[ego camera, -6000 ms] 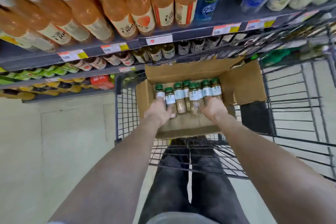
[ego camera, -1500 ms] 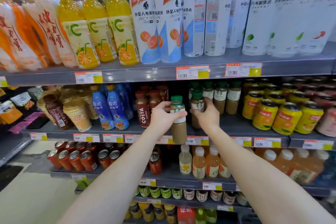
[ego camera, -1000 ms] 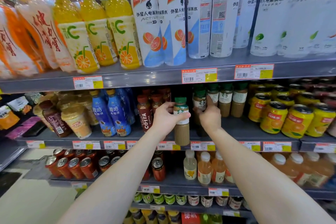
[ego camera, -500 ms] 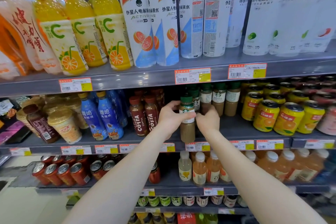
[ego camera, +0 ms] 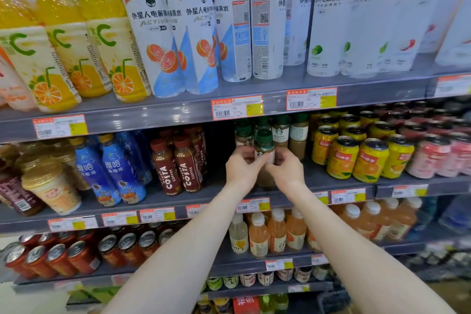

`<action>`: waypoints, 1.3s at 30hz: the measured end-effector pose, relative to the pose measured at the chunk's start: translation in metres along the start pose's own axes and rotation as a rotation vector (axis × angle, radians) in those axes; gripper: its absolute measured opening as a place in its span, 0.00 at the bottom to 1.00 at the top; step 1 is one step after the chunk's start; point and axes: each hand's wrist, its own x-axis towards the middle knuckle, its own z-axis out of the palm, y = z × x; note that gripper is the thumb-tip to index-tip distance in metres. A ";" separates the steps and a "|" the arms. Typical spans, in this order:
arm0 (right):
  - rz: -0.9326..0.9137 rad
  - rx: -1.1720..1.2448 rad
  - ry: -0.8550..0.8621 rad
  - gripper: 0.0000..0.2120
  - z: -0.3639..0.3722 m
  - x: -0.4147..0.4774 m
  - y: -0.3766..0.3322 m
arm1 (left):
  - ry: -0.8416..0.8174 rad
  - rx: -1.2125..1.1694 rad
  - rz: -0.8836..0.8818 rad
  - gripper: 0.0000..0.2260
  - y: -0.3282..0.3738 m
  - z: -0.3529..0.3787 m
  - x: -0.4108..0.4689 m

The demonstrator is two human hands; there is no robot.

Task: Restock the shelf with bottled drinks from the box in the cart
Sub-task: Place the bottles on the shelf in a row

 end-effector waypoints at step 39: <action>0.027 -0.164 -0.037 0.22 -0.001 0.037 0.013 | -0.125 0.449 0.030 0.20 0.003 0.015 -0.020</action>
